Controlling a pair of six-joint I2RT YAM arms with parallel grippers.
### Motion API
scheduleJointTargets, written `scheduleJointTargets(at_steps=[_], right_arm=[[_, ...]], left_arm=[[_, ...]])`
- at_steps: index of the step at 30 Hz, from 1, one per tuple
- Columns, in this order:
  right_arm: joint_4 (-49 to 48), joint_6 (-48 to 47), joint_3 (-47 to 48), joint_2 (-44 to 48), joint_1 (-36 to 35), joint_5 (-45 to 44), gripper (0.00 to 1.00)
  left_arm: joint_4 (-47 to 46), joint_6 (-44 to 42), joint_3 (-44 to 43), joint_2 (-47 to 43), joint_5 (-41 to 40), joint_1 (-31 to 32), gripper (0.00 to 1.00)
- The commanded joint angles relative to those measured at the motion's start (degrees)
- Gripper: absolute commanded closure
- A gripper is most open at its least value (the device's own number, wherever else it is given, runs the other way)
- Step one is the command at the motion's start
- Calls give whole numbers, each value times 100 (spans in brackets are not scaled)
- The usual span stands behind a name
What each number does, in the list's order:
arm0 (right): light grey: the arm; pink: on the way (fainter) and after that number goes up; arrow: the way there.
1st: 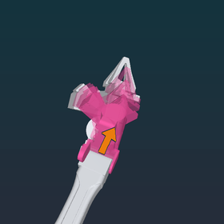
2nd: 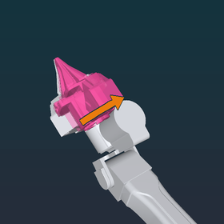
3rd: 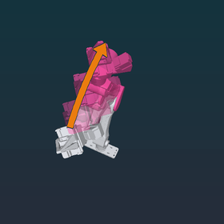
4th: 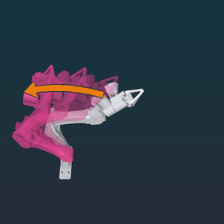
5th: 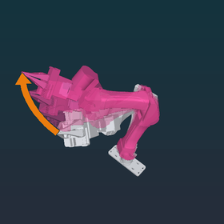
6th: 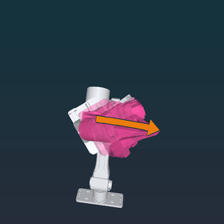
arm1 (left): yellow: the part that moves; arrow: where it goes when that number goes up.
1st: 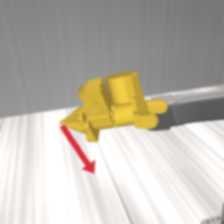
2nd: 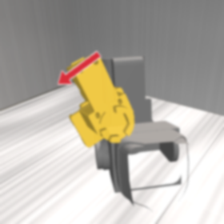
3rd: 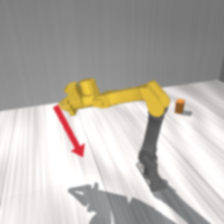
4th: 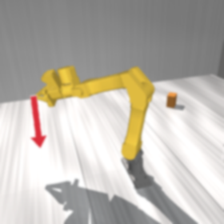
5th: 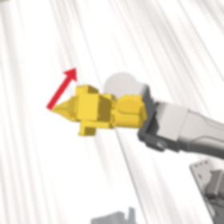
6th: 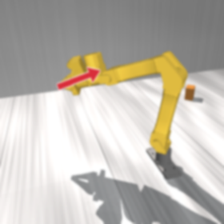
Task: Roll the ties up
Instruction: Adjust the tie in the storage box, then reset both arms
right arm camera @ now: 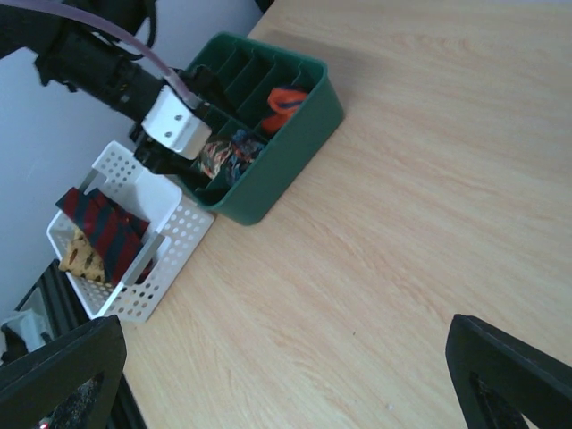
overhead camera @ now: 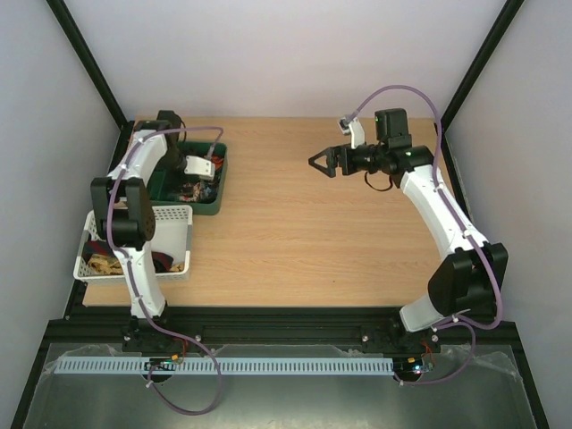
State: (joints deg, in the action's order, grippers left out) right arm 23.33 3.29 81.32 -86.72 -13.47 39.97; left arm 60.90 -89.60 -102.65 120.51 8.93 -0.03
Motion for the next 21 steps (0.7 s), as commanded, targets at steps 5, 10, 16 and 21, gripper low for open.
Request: scheduleJointTargets(at_steps=[5,10,16,21], right_arm=[[279,-460,613,9,41,-556,2],[308,-670,717,187,100,-1230,1],[215,-576,245,652,221,-1952,2],[264,-574,-511,1118,392,-2203,1]], left_arm=[[-294,726,-201,-1235,238,-315,0],[-1113,2088,-336,-1958,486,-452,0],[-1975,4493,-246,-2732,518,-476,1],[-1469,6287,32,-3033,1366,-532,0]])
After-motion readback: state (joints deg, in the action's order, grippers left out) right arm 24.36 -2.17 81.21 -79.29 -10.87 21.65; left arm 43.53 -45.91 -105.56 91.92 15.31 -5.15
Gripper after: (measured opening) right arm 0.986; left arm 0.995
